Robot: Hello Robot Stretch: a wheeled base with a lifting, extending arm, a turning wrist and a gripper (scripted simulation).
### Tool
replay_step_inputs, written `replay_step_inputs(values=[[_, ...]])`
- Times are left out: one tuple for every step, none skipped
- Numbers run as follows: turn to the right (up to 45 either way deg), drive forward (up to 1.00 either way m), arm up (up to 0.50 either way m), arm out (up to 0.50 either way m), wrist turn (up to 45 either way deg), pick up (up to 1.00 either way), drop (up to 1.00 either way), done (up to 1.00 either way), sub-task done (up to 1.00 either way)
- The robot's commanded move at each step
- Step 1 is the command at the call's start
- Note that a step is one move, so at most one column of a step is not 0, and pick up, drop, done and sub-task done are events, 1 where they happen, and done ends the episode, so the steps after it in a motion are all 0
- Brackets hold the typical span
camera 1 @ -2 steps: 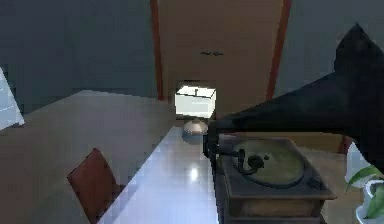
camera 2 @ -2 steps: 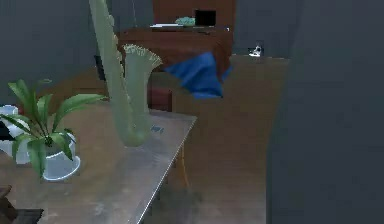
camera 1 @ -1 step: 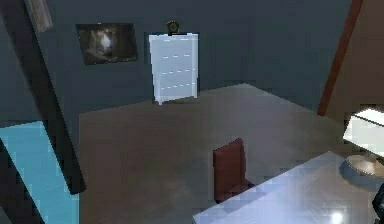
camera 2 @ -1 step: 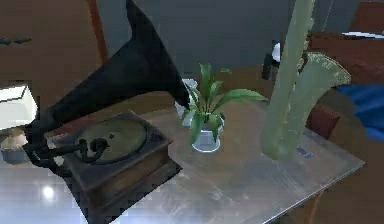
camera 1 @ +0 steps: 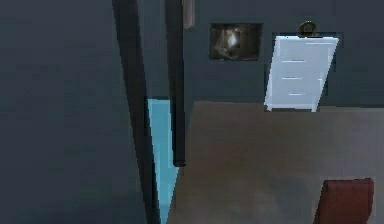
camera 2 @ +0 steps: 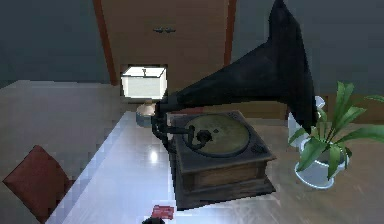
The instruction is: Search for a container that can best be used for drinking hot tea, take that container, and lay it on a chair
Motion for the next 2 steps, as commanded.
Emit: replay_step_inputs(values=[[-9.0,0.00,0.00,0.00,0.0,0.00,0.00,0.00,0.00],[0.0,0.00,0.50,0.00,0.0,0.00,0.00,0.00,0.00]])
